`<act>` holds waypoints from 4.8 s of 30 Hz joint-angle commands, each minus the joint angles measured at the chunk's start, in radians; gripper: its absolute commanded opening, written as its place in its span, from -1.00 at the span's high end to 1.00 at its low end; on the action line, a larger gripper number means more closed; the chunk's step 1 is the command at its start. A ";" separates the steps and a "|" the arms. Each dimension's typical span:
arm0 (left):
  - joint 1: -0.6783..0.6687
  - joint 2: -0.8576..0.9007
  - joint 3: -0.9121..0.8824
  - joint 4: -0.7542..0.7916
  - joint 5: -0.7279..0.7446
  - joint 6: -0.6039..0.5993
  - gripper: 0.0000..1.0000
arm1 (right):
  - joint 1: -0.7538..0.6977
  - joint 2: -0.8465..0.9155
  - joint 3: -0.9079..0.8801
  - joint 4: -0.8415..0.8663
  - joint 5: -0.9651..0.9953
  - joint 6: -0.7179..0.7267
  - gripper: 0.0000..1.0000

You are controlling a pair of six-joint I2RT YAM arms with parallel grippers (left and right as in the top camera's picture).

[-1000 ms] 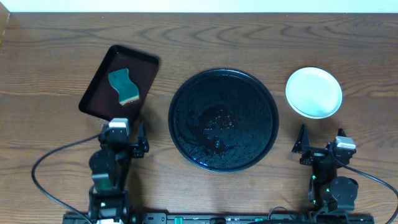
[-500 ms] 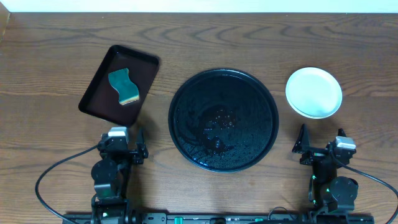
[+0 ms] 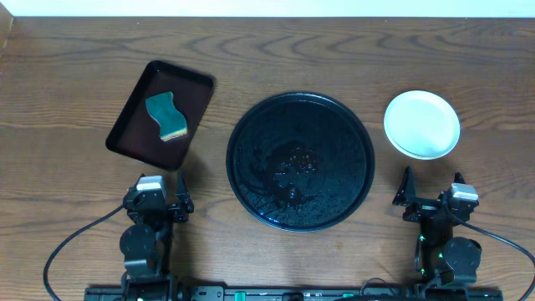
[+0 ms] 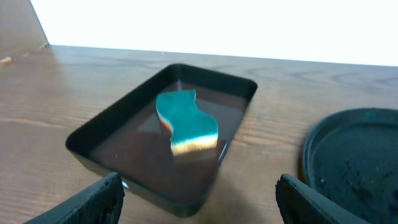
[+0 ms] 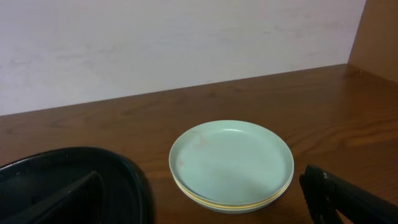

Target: Clean dirty plates on tray and stack at the side

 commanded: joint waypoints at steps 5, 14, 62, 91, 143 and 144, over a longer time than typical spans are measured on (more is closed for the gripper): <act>-0.004 -0.108 -0.009 -0.048 -0.012 -0.003 -0.57 | 0.010 -0.007 -0.002 -0.003 0.011 -0.014 -0.99; -0.004 -0.112 -0.009 -0.051 -0.019 -0.004 -0.58 | 0.009 -0.007 -0.002 -0.003 0.011 -0.014 -0.99; -0.004 -0.110 -0.009 -0.048 -0.023 -0.064 -0.58 | 0.009 -0.007 -0.002 -0.003 0.011 -0.014 -0.99; -0.004 -0.110 -0.009 -0.048 -0.023 -0.064 -0.58 | 0.010 -0.007 -0.002 -0.003 0.011 -0.014 -0.98; -0.004 -0.110 -0.009 -0.048 -0.023 -0.064 -0.58 | 0.010 -0.007 -0.002 -0.003 0.011 -0.014 -0.99; -0.004 -0.110 -0.009 -0.048 -0.023 -0.064 -0.58 | 0.009 -0.007 -0.002 -0.003 0.011 -0.014 -0.99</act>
